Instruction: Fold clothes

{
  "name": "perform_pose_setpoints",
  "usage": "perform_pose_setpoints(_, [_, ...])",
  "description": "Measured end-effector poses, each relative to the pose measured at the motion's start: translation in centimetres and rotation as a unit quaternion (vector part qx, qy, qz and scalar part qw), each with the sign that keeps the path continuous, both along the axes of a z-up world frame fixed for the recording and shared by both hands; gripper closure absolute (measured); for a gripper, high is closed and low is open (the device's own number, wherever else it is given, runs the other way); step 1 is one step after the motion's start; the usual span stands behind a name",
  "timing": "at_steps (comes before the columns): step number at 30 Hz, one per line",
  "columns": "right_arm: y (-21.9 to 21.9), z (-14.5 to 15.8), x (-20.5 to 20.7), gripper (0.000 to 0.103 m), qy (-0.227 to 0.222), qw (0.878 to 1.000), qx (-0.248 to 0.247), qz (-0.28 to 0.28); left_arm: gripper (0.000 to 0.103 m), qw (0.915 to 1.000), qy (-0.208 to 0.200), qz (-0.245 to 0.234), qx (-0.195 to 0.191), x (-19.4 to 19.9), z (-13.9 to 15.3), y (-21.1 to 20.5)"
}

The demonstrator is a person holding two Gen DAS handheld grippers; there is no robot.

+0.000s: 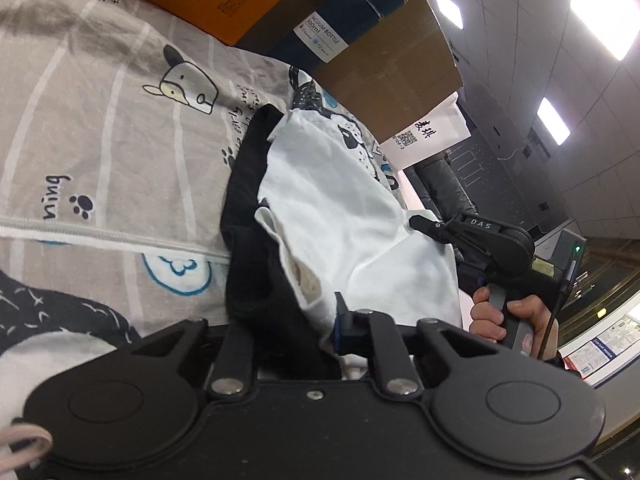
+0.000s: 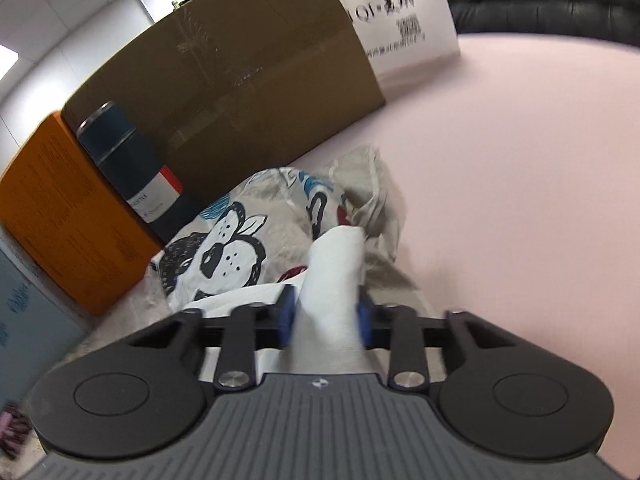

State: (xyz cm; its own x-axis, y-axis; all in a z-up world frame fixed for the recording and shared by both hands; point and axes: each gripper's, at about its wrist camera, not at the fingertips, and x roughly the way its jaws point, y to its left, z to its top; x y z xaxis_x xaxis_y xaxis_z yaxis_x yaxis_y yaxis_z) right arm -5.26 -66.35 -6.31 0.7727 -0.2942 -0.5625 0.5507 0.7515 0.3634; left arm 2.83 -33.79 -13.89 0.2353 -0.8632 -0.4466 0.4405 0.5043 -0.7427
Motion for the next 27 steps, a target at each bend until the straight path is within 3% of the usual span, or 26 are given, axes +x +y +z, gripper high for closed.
perform_pose_setpoints(6, [4.6,4.4,-1.0,0.090,-0.032,0.996,-0.083,0.024,0.089,0.9996,-0.015,0.007,-0.024,-0.6,1.8,1.6])
perform_pose_setpoints(13, [11.0,10.9,-2.6,0.092,-0.085,0.981,-0.166,0.058,0.090,0.9969,-0.034,0.011,-0.070,-1.9,5.5,5.6])
perform_pose_setpoints(20, [17.3,13.6,-3.5,0.092,-0.113,0.975,-0.156,0.115,0.090,0.9929,-0.080,0.046,-0.075,-3.9,8.6,14.1])
perform_pose_setpoints(27, [27.1,12.8,-1.6,0.092,-0.137,0.960,-0.106,0.220,0.090,0.9821,-0.121,0.135,-0.050,-6.5,9.1,26.1])
